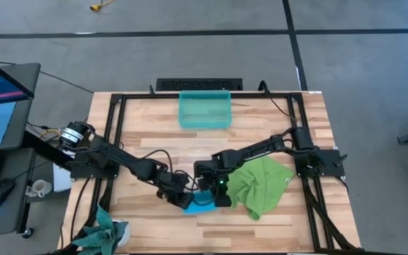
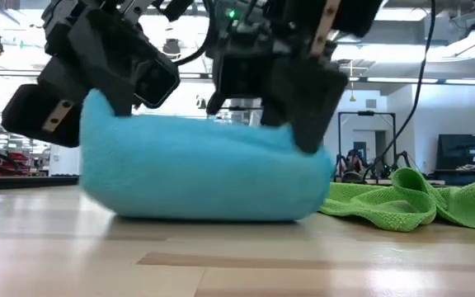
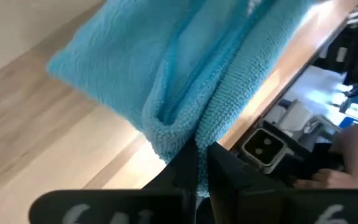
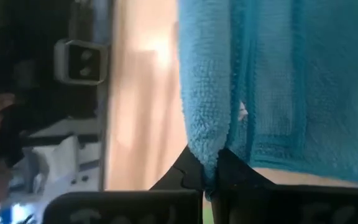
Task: Roll microfiber towels into tight, uniform cylinder then place into a basket
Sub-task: Roll the blue microfiber cloth
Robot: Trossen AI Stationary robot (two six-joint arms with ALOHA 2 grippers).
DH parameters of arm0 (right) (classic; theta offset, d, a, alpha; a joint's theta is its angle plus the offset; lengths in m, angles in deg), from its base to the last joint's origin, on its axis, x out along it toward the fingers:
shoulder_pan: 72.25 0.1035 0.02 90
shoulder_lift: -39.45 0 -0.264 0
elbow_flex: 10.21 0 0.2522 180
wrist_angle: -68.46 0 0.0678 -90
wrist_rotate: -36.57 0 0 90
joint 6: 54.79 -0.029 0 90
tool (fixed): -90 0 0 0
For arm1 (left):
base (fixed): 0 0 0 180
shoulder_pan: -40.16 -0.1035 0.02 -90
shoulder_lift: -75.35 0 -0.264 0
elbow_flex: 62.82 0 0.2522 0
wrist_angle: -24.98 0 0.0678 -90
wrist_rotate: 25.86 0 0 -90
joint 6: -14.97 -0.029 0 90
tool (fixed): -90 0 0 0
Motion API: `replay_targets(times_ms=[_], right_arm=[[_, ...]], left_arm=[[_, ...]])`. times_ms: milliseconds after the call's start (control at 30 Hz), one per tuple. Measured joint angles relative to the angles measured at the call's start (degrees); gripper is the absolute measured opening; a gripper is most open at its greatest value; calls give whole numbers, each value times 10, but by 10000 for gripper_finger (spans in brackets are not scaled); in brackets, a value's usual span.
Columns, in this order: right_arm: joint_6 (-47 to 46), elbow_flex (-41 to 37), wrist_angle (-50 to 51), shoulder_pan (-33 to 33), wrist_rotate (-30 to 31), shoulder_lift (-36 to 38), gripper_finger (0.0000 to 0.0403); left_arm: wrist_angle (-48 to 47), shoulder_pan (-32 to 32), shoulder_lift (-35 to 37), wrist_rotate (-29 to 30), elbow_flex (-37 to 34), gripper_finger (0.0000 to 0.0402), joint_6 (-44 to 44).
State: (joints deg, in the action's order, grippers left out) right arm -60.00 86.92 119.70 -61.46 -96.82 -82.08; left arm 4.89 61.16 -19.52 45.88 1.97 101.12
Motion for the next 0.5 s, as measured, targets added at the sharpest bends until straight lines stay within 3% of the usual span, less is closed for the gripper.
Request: replay_targets(times_ms=[167, 300, 500], right_arm=[[72, 2, 72, 24, -29, 10, 24], [86, 0, 70, 19, -25, 10, 26], [73, -2, 64, 3, 68, 9, 18]], left_arm=[[81, 8, 0, 26, 1, 10, -14], [67, 5, 0, 49, 0, 10, -8], [23, -7, -28, 74, 0, 10, 11]])
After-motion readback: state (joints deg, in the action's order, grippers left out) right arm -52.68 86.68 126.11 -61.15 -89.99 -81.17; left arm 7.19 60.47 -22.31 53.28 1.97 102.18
